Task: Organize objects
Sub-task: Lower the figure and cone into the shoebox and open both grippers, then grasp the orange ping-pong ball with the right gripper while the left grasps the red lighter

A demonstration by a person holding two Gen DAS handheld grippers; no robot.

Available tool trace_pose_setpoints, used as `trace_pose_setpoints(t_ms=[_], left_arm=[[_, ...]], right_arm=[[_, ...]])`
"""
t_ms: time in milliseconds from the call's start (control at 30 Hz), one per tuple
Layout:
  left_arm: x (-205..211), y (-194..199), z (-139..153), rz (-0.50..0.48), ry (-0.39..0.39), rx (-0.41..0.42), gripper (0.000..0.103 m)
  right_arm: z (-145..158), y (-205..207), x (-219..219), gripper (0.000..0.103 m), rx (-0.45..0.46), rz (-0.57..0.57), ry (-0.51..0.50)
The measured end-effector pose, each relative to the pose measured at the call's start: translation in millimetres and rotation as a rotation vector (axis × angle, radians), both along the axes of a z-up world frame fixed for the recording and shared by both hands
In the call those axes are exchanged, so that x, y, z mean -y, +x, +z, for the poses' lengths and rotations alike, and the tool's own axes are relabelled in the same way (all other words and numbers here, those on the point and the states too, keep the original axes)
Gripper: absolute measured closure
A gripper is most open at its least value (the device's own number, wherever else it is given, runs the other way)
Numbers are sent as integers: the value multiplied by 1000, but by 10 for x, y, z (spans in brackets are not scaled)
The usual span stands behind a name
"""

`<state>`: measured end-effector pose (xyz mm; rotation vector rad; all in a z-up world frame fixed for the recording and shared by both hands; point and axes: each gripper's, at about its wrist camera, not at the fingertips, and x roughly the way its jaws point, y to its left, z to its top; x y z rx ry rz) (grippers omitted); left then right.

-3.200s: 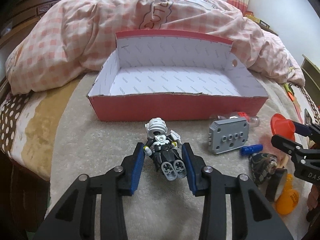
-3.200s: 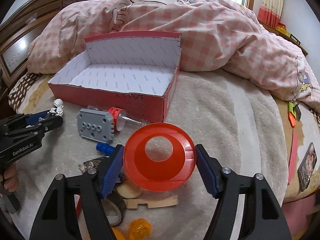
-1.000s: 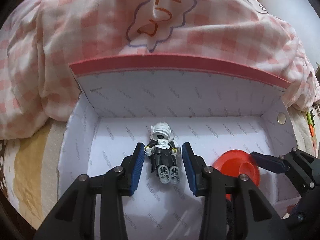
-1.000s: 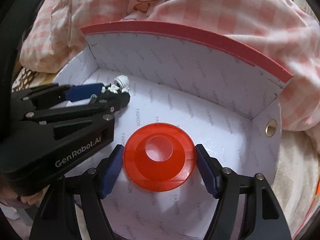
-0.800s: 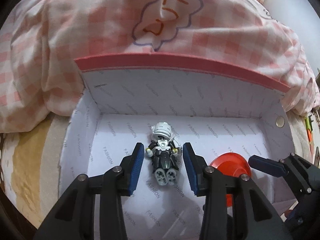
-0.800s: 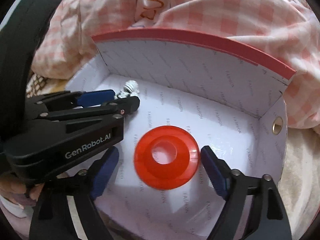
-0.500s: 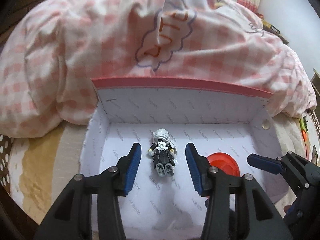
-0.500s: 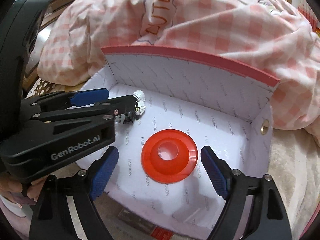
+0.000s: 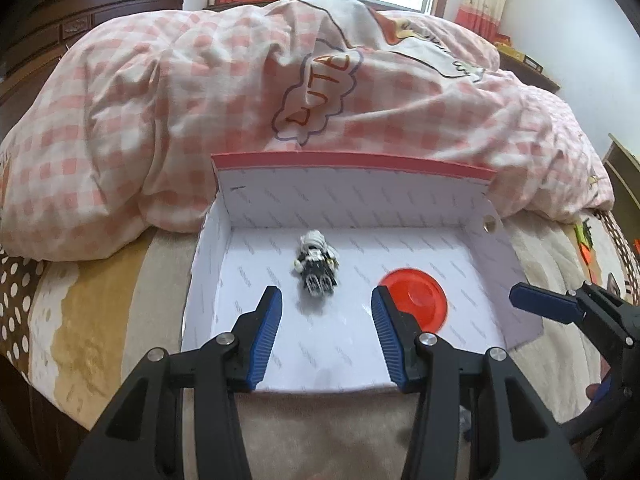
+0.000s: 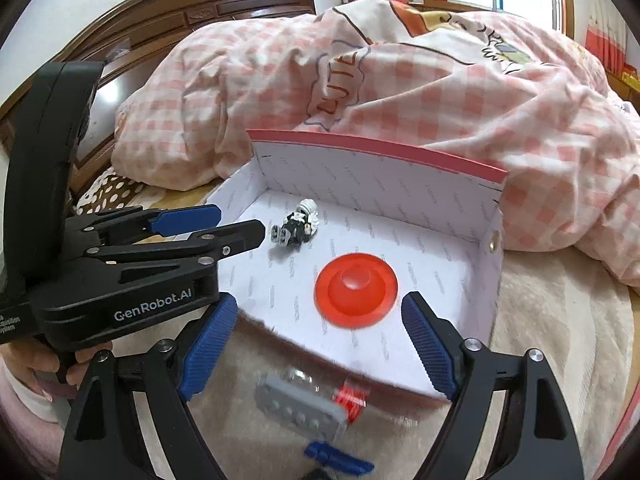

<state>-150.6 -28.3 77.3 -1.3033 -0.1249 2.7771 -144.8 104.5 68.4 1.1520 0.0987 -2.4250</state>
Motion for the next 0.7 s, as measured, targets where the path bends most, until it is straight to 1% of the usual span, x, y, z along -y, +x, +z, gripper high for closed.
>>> trace_pose_setpoints(t_ms=[133,400,567,700], left_arm=[[32,191,21,-12,-6,6,56],[-53,610,22,-60,4,17,56],[-146,898,-25,-86,-7,13,56],[-207,1131,-135,-113,10,34,56]], right_arm=[[5,173,-62,17,-9,-7,5],[-33,592,-183,17,2,-10,19],[-59,908,-318,17,8,-23,27],[-142,1148,-435,17,22,-44,55]])
